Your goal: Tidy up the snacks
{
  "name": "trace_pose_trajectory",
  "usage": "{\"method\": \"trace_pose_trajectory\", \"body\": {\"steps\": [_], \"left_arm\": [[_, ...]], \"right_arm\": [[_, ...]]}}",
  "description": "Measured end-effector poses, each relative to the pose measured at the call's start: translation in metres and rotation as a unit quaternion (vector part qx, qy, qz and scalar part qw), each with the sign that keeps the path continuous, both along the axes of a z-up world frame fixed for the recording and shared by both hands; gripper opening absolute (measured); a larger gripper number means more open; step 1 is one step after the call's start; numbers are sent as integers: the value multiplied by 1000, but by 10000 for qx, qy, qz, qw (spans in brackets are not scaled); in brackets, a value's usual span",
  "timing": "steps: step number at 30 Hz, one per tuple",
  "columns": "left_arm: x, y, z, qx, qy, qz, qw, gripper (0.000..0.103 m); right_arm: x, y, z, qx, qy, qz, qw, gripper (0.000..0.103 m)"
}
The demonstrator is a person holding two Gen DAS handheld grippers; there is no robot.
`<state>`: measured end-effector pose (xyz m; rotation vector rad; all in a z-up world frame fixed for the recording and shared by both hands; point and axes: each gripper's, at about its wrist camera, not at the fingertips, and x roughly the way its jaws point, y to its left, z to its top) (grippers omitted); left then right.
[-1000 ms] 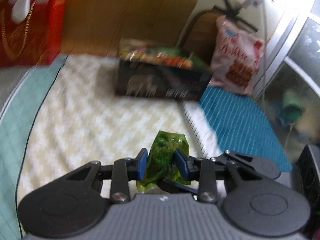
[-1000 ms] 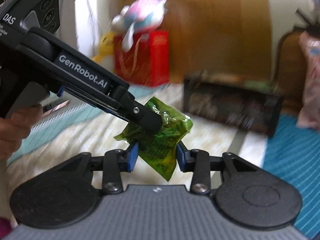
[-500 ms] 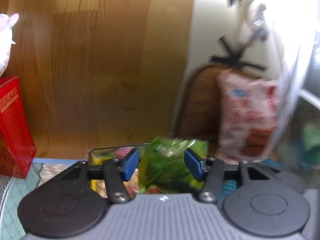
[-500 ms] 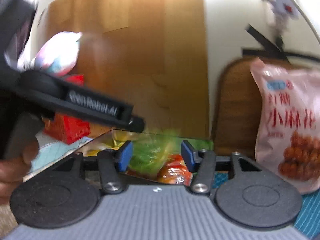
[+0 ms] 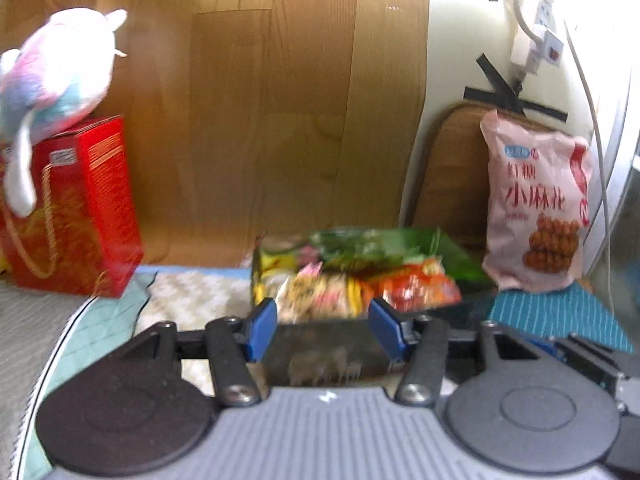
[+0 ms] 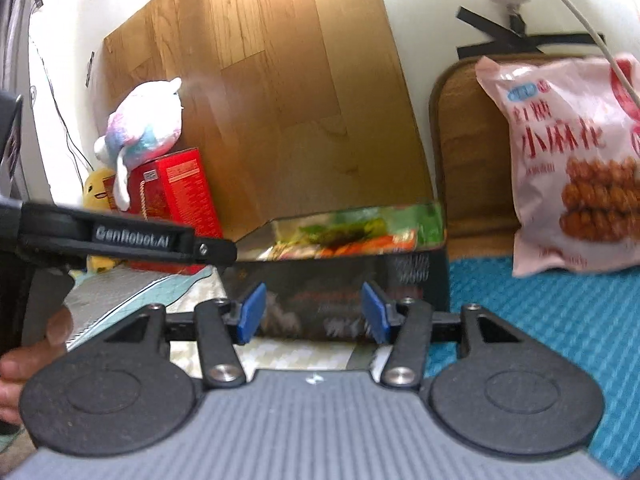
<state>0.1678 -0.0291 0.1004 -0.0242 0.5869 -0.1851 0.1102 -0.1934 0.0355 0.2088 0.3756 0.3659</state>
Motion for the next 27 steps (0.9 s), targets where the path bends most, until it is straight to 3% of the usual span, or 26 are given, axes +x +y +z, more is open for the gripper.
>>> {"method": "trace_pose_trajectory", "body": {"steps": [9,19,21,24,27], "left_arm": [[-55,-4,-19,318,177,17,9993,54],[-98,6,-32,356,220,133,9990,61],[-103,9,-35,372,257,215,9987,64],[-112,13,-38,400,250,344,9983,77],[-121,13,-38,459,196,380,9980,78]], "right_arm": [[-54,-11,-9,943,258,-435,9943,59],[-91,-1,-18,1250,357,-550,9900,59],[-97,1,-19,1283,367,-534,9896,60],[-103,3,-18,1311,361,-488,9895,60],[-109,3,-14,1368,305,-454,9891,60]]}}
